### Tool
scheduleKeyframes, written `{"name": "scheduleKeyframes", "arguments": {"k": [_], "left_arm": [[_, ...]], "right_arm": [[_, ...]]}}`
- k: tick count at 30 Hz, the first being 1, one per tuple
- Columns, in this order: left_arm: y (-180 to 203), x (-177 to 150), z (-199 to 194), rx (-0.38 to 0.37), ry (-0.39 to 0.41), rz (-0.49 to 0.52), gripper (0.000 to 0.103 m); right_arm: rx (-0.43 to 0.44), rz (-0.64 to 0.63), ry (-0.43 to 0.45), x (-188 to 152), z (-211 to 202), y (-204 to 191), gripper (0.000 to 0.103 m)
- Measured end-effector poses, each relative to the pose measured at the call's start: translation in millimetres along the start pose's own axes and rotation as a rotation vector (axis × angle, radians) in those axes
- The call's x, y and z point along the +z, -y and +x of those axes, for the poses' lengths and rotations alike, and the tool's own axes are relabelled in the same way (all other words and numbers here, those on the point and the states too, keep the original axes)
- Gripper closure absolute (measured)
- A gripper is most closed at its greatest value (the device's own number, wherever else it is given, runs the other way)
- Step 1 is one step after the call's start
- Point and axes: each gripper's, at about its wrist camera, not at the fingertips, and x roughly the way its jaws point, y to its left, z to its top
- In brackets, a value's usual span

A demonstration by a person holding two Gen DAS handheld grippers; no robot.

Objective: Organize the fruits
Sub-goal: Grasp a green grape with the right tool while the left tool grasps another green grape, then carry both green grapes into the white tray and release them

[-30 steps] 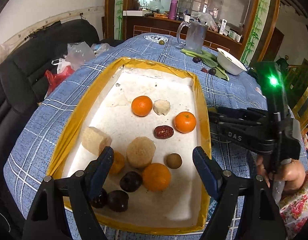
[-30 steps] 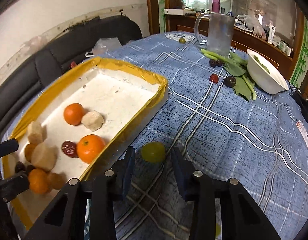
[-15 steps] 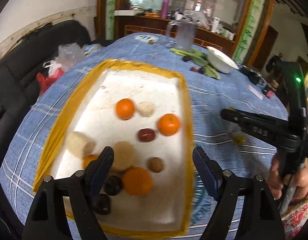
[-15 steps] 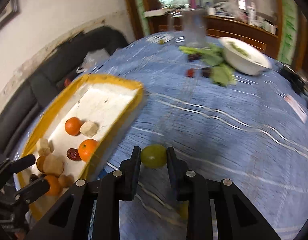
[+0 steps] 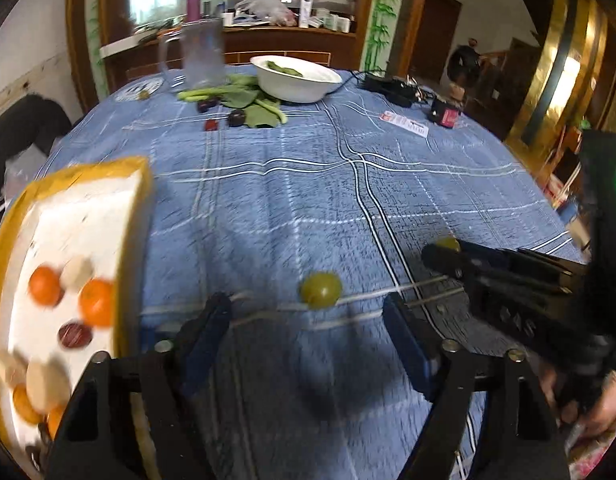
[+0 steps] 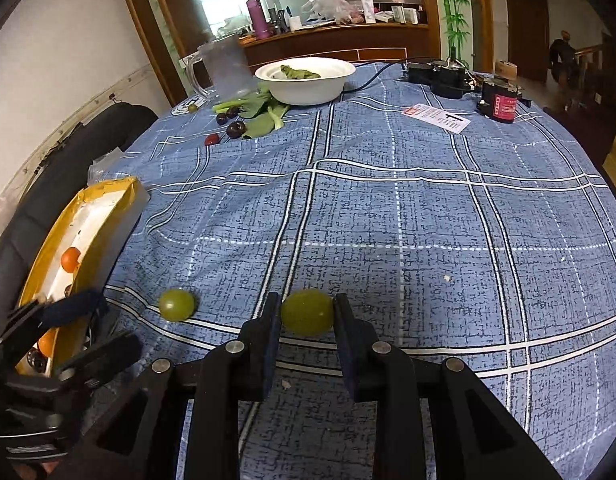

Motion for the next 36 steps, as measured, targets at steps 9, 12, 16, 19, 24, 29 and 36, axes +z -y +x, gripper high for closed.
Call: {"name": "scheduleKeyframes", "arguments": {"k": [9, 12, 16, 19, 24, 29, 36], "left_arm": [[6.5, 3.5, 32.6, -0.005, -0.051, 0.049, 0.052], [9.8, 0.8, 32.7, 0.03, -0.031, 0.07, 0.066], [3.5, 3.0, 29.6, 0.012, -0.03, 0.034, 0.08], [0.1, 2.4, 20.9, 0.011, -0.014, 0.012, 0.08], [-7.3, -5.4, -9.9, 0.0, 0.033, -0.026, 0.079], [-31.7, -18.1, -47.7, 0.007, 0.085, -0.103, 0.079], [-93.3, -32.3, -92.2, 0.134, 0.166, -0.229, 0.079]], "right_arm": [[0.0, -0.008, -0.034, -6.1, 4.4, -0.5, 0.075], [-0.006, -0.011, -0.044, -5.7, 7.2, -0.7, 0.075], [-0.01, -0.008, -0.037, -5.6, 6.8, 0.0, 0.075], [0.002, 0.015, -0.024, -4.6, 4.5, 4.2, 0.076], [0.024, 0.036, 0.003, -2.4, -0.3, 6.6, 0.076], [0.056, 0.046, 0.014, -2.6, -2.4, 5.9, 0.076], [0.008, 0.033, 0.04, -4.2, -5.0, 2.0, 0.076]]}}
